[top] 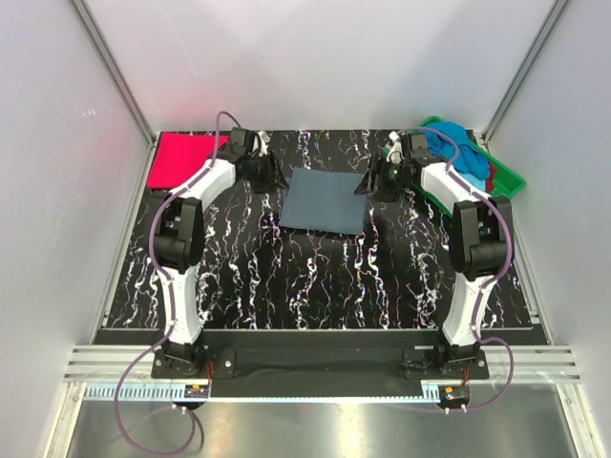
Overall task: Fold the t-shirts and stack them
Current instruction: Fold the tshirt
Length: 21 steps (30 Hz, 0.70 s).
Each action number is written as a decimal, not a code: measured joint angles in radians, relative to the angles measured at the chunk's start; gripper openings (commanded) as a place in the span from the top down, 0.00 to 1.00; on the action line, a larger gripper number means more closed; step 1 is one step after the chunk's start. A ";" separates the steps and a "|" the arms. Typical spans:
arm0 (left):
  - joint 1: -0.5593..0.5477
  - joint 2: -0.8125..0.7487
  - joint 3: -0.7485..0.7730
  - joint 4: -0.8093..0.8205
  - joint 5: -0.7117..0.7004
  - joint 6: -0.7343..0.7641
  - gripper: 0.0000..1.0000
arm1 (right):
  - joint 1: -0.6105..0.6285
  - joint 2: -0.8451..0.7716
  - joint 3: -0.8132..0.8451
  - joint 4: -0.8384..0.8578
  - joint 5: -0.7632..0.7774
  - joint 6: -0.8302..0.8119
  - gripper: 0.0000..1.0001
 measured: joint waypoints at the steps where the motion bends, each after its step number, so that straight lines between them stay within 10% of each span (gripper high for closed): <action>1: 0.002 0.005 -0.011 -0.005 -0.007 0.006 0.49 | 0.000 0.000 -0.016 0.002 -0.019 -0.007 0.28; 12: -0.018 0.100 -0.042 -0.017 -0.008 0.031 0.49 | 0.000 0.013 -0.123 0.028 -0.111 -0.063 0.29; 21: -0.049 0.119 -0.040 -0.008 0.034 0.004 0.98 | 0.000 0.014 -0.206 0.109 -0.143 -0.048 0.45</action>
